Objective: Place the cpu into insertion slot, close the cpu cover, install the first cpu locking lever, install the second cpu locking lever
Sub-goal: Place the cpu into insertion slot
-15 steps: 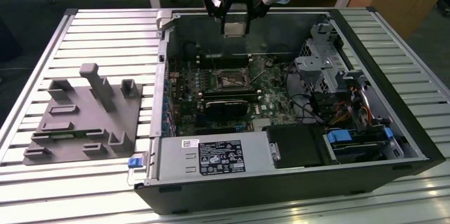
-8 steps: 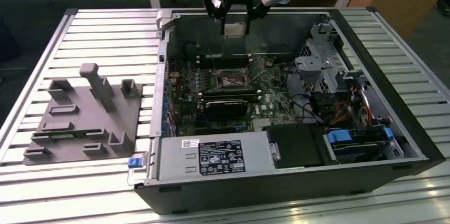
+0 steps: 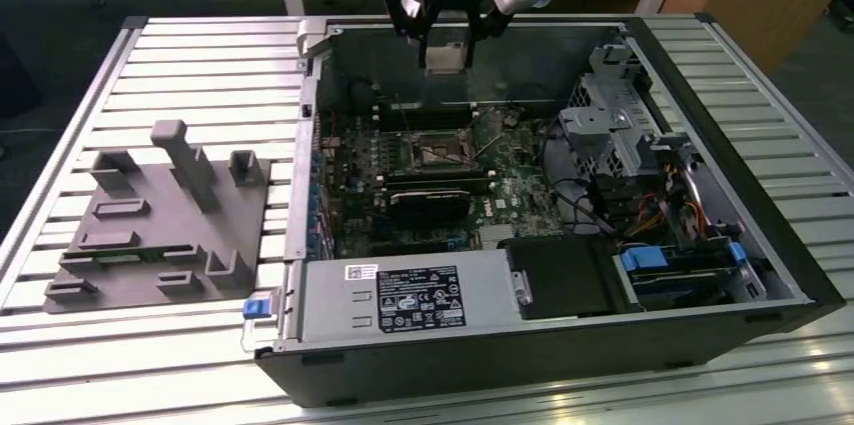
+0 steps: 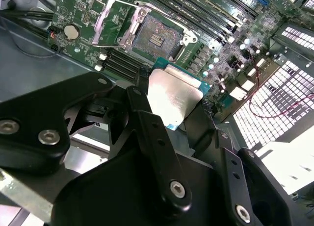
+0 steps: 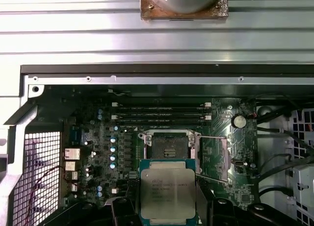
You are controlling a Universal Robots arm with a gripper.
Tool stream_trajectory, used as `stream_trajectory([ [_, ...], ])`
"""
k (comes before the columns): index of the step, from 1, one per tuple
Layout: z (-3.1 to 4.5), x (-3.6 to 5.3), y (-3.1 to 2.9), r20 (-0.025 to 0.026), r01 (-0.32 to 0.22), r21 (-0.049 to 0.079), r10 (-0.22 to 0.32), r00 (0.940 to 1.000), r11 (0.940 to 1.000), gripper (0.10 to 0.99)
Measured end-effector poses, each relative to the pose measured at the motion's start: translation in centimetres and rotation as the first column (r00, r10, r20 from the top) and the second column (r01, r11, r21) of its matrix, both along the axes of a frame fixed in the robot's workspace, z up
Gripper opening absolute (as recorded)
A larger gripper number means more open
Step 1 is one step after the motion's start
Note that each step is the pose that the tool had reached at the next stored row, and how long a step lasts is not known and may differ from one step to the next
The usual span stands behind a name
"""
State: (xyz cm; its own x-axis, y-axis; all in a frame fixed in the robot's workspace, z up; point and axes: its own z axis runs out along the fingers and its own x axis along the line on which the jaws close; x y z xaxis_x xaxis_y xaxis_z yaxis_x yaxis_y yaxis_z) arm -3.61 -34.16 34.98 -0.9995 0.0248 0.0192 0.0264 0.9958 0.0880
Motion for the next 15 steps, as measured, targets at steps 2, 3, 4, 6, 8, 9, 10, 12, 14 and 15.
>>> stream_trajectory([
  [2, -0.07, 0.0, 0.0, 0.0, 0.0, 0.0, 0.0, 1.0, 1.0, 0.537],
  [3, -0.1, 0.0, 0.0, 0.0, 0.0, 0.0, 0.0, 1.0, 1.0, 0.537],
  [4, -0.13, 0.0, 0.0, 0.0, 0.0, 0.0, 0.0, 1.0, 1.0, 0.537],
  [6, -0.2, 0.0, 0.0, 0.0, 0.0, 0.0, 0.0, 1.0, 1.0, 0.537],
  [8, -0.27, 0.0, 0.0, 0.0, 0.0, 0.0, 0.0, 1.0, 1.0, 0.537],
  [9, -0.31, 0.0, 0.0, 0.0, 0.0, 0.0, 0.0, 1.0, 1.0, 0.537],
  [10, -0.35, 0.0, 0.0, 0.0, 0.0, 0.0, 0.0, 1.0, 1.0, 0.537],
  [12, -0.47, 0.0, 0.0, 0.0, 0.0, 0.0, 0.0, 1.0, 1.0, 0.537],
  [14, -0.65, 0.0, 0.0, 0.0, 0.0, 0.0, 0.0, 1.0, 1.0, 0.537],
  [15, -0.79, 0.0, 0.0, 0.0, 0.0, 0.0, 0.0, 1.0, 1.0, 0.537],
])
